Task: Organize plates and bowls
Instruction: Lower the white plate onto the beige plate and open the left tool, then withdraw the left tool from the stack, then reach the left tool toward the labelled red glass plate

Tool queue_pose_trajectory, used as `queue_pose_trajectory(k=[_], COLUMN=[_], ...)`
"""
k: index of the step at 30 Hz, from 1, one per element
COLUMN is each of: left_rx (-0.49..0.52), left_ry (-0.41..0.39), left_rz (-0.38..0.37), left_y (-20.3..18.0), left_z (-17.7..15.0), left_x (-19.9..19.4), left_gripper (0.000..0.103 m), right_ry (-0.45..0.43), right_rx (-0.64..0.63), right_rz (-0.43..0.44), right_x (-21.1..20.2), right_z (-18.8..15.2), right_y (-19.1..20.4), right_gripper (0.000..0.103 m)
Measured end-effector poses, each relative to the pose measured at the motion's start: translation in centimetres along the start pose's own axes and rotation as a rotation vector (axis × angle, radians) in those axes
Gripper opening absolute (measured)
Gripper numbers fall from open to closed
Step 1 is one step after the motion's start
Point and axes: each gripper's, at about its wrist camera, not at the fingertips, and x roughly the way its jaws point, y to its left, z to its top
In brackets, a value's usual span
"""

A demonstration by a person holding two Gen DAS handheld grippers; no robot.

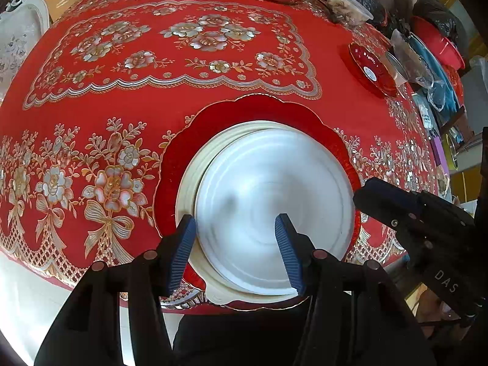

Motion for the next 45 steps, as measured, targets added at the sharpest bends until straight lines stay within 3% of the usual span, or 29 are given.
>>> queue_pose_trajectory(k=[17,28,32,34,41,45], left_rx=[-0.005,-0.028,-0.073,-0.08,-0.037,-0.049], left_ry=[-0.083,-0.162,-0.207,-0.212,-0.092,-0.065], left_rz=[0.07,0.09,0.08,0.071,-0.045,-0.061], left_y=[-0.2,-3.6,-5.9,-7.5,-16.1,-19.8], left_z=[0.8,3.0,3.9,4.2,6.3,8.5], left_x=[-1.4,-2.6,-3.0,-2.8,1.7,3.5], left_gripper=[0.053,0.053,0.053,0.058,0.058,0.058], right_ry=[-0.061,-0.104,-0.085,-0.08,-0.077,-0.084], right_rx=[0.054,0.15,0.158,0.156,0.224,0.288], right_rz=[-0.042,-0.046,-0.024,-0.018,0.008,0.015], right_x=[-1.8,-3.9,-4.4,-4.7,-5.9,-6.6], right_z=[-0.3,0.7,1.2,1.4,2.0,2.7], right_y=[-1.8,-7.7,-10.7,-12.4,-20.2,-25.1], right_gripper=[0.028,0.06,0.061,0.063,0.067,0.068])
